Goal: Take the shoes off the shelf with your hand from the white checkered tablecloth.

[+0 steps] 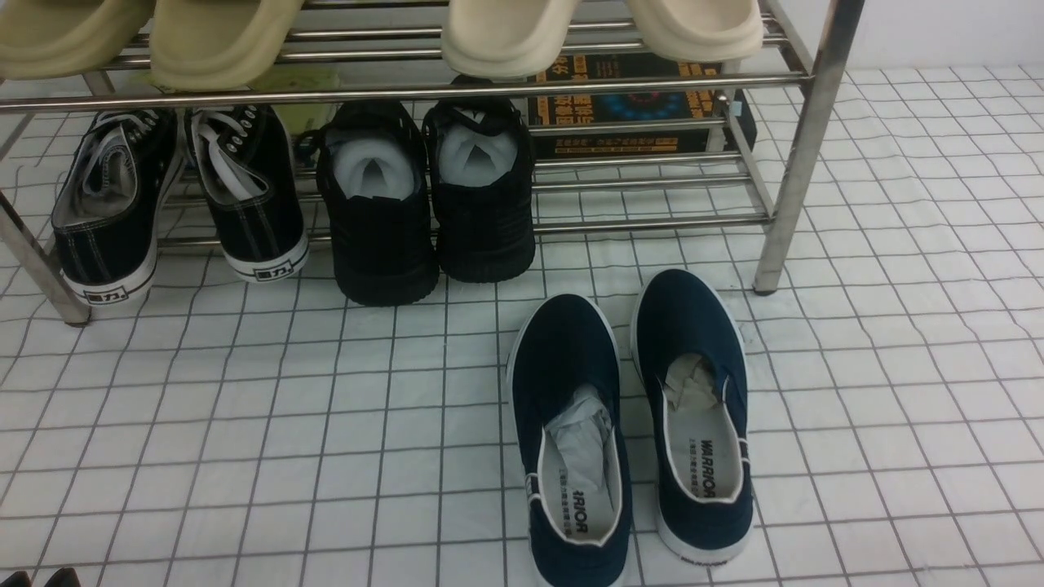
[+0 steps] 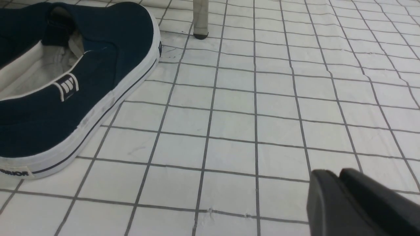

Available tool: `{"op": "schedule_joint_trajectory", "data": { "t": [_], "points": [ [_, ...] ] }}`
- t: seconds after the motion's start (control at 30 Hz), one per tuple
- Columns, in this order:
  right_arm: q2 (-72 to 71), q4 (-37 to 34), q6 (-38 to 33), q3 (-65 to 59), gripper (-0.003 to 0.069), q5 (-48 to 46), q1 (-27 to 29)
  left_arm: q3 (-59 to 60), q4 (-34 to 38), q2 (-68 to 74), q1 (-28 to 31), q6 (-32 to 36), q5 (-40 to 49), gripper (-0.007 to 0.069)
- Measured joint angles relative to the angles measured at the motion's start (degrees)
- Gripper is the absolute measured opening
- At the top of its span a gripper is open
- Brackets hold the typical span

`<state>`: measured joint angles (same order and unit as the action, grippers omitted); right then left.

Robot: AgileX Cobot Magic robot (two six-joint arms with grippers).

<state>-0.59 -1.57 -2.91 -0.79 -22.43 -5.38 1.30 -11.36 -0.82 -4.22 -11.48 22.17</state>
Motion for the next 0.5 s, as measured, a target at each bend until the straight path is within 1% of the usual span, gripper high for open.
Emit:
{"op": "schedule_joint_trajectory", "data": {
  "t": [0.5],
  "points": [
    [0.0, 0.1, 0.0, 0.0, 0.0095, 0.0, 0.0, 0.0, 0.0, 0.0, 0.0, 0.0, 0.0, 0.0240]
  ]
}}
